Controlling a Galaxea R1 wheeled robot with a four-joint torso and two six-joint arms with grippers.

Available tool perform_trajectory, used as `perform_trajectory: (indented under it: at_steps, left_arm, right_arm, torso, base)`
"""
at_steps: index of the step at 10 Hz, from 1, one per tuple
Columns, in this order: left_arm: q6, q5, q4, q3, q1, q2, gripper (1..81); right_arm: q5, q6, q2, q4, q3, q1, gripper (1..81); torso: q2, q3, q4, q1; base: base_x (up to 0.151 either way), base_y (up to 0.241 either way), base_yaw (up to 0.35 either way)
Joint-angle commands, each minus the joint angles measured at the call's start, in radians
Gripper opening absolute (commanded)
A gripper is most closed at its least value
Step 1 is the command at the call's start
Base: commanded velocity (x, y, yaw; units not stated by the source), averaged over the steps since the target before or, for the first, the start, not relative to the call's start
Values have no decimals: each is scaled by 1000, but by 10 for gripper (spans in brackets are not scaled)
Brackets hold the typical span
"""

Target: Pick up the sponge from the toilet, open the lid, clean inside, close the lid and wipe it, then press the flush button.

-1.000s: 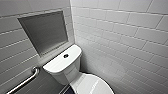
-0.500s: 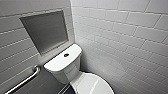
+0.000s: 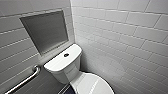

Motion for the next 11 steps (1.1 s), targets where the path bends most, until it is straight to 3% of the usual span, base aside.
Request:
perform_trajectory:
  at_steps: [1, 3, 4, 6, 7, 8, 11]
  left_arm:
    - [-3, 56, -57, 84, -116, -20, 811]
    - [-9, 82, -76, 107, -147, 0, 811]
    - [-9, 96, -85, 122, -160, 6, 811]
    - [-9, 97, -97, 170, -188, 9, 811]
    - [-11, 99, -97, 187, -194, 11, 811]
    - [-11, 99, -99, 191, -197, 14, 811]
    - [-14, 99, -105, 188, -213, 66, 811]
  right_arm:
    - [-56, -2, -27, -26, 0, 1, 10]
    - [-56, -2, -15, -26, -17, 4, 10]
    - [-56, -2, -10, -26, -23, 4, 10]
    - [-56, -2, -7, -26, -23, 9, 10]
    - [-56, -2, -4, -26, -26, 9, 10]
    - [-56, -2, 5, -23, -47, 7, 10]
    - [-78, 7, 64, -24, -150, -36, 10]
  torso:
    - [0, 0, -29, 0]
    - [0, 0, -51, 0]
    - [0, -30, -71, 0]
    - [0, -51, -93, 0]
    - [0, -32, -75, 0]
    - [0, -38, -84, 0]
    - [0, -39, -85, 0]
  base:
    - [0, 0, 0]
    - [0, 0, 0]
    - [0, 0, 0]
    - [0, 0, 0]
    - [0, 0, 0]
    - [0, 0, 0]
    - [0, 0, 0]
